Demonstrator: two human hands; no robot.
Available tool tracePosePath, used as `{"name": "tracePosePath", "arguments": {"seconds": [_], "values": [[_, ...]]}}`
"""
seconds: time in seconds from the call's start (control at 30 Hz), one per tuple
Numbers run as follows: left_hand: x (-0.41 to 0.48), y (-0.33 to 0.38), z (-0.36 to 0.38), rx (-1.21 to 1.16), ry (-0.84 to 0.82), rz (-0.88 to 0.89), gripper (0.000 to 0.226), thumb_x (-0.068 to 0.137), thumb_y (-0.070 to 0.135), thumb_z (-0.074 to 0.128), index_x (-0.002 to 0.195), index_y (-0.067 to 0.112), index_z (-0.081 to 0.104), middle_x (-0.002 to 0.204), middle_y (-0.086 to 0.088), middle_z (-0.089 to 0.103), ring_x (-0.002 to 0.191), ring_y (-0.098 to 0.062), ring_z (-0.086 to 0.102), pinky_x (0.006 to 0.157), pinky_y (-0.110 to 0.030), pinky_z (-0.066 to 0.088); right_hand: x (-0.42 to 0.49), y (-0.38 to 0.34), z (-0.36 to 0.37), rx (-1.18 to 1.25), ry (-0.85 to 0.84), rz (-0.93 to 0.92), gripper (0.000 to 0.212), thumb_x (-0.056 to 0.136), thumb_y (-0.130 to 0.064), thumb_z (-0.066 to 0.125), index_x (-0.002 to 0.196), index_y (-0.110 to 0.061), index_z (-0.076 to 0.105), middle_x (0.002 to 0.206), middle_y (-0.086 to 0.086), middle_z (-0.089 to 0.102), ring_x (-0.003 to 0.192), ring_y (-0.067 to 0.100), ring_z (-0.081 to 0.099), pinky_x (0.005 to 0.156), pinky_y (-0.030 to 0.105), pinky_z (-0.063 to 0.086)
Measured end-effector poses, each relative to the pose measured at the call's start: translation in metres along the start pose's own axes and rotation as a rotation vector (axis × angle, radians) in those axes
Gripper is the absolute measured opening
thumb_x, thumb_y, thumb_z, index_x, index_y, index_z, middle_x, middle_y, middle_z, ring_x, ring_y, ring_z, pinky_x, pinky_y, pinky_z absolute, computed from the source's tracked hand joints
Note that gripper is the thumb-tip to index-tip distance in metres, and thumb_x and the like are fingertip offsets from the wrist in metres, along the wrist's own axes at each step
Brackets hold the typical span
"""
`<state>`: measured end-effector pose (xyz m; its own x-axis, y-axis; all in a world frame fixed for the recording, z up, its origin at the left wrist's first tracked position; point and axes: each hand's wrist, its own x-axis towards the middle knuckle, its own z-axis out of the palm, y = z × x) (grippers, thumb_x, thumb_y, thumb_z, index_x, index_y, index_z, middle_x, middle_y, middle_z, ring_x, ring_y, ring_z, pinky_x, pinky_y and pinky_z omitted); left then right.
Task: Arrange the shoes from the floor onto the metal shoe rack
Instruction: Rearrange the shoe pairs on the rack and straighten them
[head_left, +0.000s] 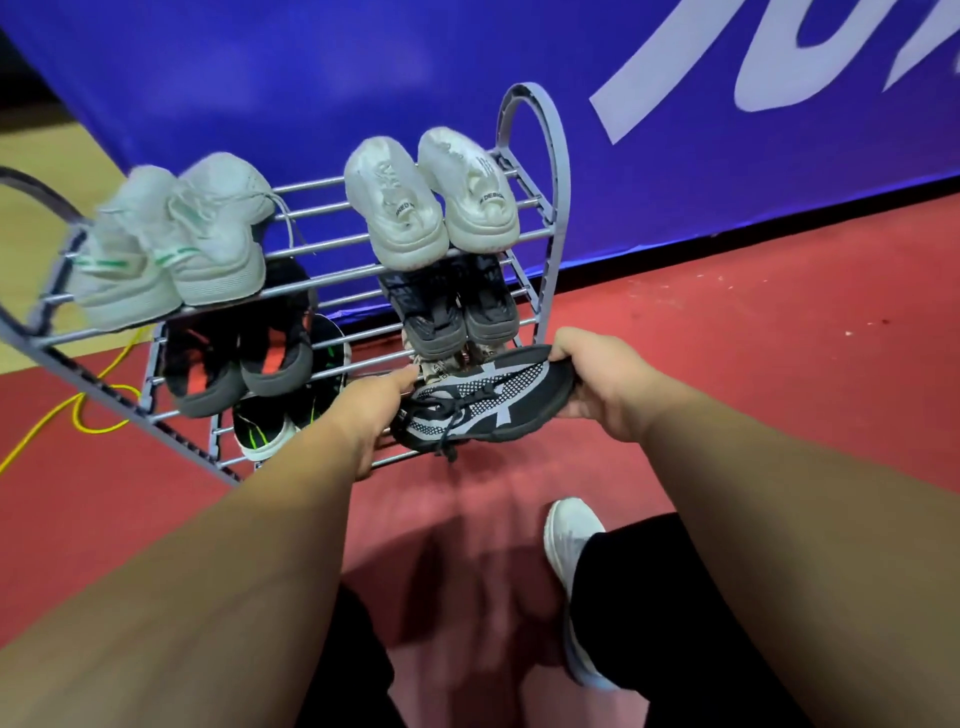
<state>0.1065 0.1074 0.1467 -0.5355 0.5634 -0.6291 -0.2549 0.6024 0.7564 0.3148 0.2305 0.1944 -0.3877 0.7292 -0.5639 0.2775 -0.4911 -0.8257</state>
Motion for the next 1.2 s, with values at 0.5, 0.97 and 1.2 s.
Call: {"name": "tracePosePath", "arguments": {"seconds": [0.5, 0.97, 1.2], "values": [[-0.004, 0.0, 0.014, -0.003, -0.173, -0.101, 0.04, 0.088, 0.052, 0.067, 0.111, 0.019, 0.076, 0.102, -0.001, 0.079, 0.101, -0.023, 0.074, 0.098, -0.047, 0.055, 0.007, -0.004, -0.018, 0.21, 0.167, 0.019, 0.016, 0.085, -0.027, 0.055, 0.089, -0.016, 0.065, 0.074, 0.003, 0.073, 0.066, 0.024, 0.07, 0.069, 0.035, 0.06], [-0.026, 0.007, 0.014, -0.046, -0.461, -0.19, 0.039, 0.09, 0.048, 0.066, 0.102, 0.014, 0.079, 0.108, -0.008, 0.077, 0.082, -0.019, 0.075, 0.083, -0.04, 0.06, 0.024, -0.001, -0.019, 0.349, 0.238, 0.097, 0.019, 0.088, -0.03, 0.068, 0.093, -0.013, 0.072, 0.087, 0.008, 0.079, 0.075, 0.03, 0.076, 0.076, 0.051, 0.064], [-0.03, 0.002, 0.016, 0.07, -0.736, -0.278, 0.026, 0.083, 0.03, 0.072, 0.1, 0.013, 0.081, 0.105, -0.012, 0.077, 0.084, -0.023, 0.076, 0.088, -0.043, 0.057, 0.034, 0.009, 0.003, 0.11, 0.19, 0.17, 0.016, 0.09, -0.012, 0.06, 0.102, -0.004, 0.068, 0.093, 0.015, 0.077, 0.061, 0.028, 0.072, 0.068, 0.048, 0.064]]}}
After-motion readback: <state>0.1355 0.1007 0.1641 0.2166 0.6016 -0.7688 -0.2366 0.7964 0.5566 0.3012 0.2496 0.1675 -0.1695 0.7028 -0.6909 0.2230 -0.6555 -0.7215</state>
